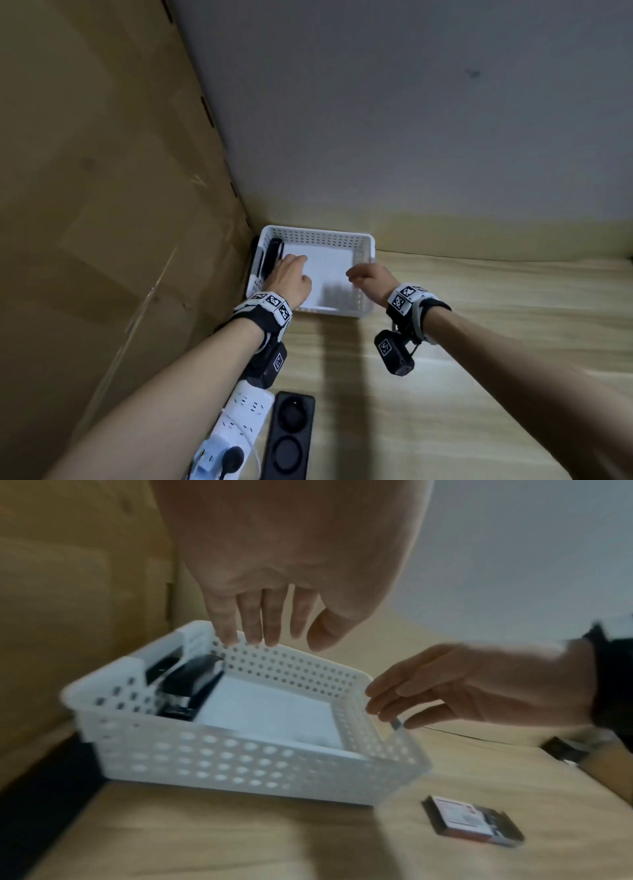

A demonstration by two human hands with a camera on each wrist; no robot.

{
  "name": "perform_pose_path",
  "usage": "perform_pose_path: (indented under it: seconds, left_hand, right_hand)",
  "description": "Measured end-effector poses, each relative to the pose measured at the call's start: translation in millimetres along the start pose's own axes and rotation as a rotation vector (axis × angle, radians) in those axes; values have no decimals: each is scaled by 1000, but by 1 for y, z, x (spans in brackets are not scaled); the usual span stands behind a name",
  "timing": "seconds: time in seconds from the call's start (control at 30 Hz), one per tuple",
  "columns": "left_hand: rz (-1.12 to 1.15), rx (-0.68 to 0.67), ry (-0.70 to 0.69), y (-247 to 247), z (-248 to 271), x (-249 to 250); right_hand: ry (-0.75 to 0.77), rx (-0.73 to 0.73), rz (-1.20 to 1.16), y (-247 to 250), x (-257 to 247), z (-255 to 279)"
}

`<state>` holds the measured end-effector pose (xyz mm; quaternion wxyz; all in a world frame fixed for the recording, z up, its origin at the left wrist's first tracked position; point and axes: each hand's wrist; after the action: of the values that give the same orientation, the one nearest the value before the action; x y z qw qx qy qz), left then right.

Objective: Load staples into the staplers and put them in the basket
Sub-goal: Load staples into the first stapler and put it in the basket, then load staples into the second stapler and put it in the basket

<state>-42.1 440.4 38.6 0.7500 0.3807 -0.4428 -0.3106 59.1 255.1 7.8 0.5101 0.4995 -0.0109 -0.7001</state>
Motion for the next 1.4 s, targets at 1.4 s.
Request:
perform_pose_path:
  seconds: [1.4]
  left_hand:
    - [-114, -459, -254, -251, 88, 291]
  right_hand:
    - [-290, 346, 594, 145, 318, 264]
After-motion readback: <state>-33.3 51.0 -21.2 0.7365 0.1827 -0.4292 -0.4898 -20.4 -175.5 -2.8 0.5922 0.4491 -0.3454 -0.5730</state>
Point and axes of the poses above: each hand's wrist, its own z-axis away from the middle knuckle, its own y-axis out of the back of the hand, x = y × z, and after that the axes turned 2 degrees about -y, right-handed
